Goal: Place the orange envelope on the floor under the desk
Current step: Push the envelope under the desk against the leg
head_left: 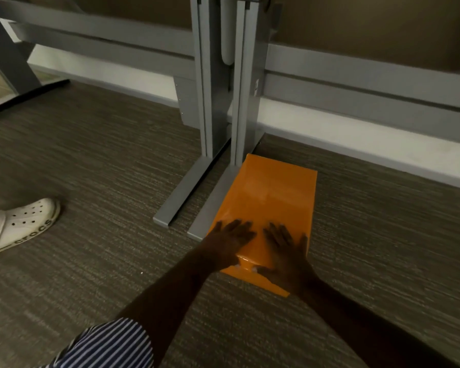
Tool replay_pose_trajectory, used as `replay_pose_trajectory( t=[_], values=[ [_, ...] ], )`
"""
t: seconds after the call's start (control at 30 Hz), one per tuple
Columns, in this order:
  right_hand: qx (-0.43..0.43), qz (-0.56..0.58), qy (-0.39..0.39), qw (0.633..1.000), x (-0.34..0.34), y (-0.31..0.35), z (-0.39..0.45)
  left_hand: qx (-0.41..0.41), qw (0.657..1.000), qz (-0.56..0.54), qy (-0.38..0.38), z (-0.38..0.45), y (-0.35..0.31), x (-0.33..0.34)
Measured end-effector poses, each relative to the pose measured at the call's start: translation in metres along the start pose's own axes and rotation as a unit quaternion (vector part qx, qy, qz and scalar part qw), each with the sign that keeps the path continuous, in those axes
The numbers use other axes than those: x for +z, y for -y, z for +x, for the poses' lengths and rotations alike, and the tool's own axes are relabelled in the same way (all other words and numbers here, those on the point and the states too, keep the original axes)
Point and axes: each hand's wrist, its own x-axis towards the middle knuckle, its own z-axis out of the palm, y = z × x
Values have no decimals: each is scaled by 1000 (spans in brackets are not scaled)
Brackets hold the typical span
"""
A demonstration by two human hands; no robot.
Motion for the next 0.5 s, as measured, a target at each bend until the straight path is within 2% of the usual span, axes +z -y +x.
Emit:
replay_pose_trajectory(
  t=[0.17,0.37,0.5],
  values=[
    [6,6,-8,1000,-5,-19,29,11,998,-63,-29,30,24,-4],
    [15,8,-22,1000,-12,-29,64,-9,998,-53,-38,63,39,-13],
    [26,-15,-4,1000,-15,-33,90,8,997,-61,-52,83,51,-8]
  ],
)
